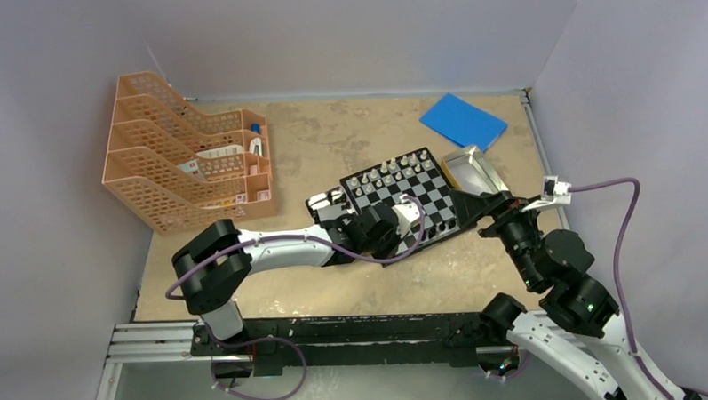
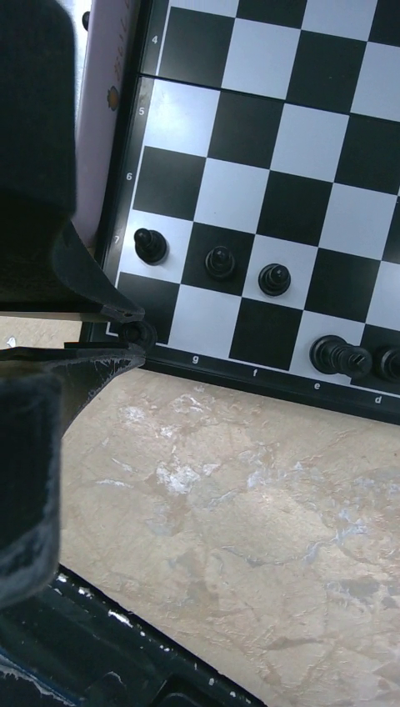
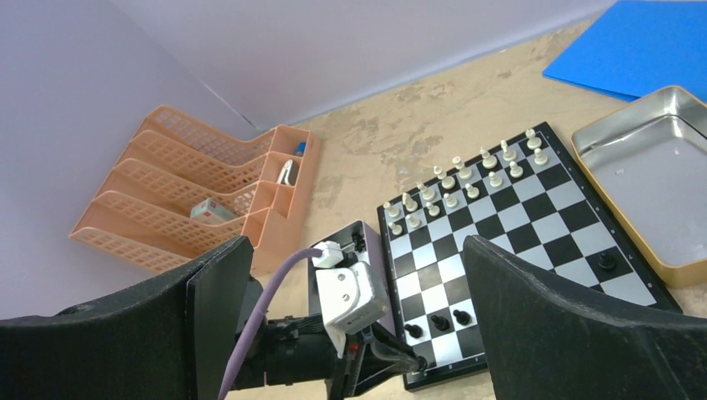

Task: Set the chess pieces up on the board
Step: Place the chess piece on the chessboard.

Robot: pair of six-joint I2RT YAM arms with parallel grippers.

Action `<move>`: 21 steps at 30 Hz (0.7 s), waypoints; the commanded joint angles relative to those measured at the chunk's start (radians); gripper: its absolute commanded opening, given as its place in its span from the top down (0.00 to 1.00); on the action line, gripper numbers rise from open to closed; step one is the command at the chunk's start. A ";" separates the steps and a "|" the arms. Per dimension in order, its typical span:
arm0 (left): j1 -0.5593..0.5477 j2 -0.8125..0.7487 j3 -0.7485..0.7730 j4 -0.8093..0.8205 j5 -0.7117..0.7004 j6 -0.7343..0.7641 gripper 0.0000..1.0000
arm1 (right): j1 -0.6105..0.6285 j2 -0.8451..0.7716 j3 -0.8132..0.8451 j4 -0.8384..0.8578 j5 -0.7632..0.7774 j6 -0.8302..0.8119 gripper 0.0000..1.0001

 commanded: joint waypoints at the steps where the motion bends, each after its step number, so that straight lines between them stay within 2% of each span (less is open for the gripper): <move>1: -0.002 0.011 0.040 0.084 -0.034 0.028 1.00 | 0.005 -0.010 0.043 0.009 0.030 0.010 0.01; 21: -0.002 0.039 0.024 0.035 -0.064 0.025 1.00 | 0.005 -0.003 0.036 0.006 0.024 0.013 0.01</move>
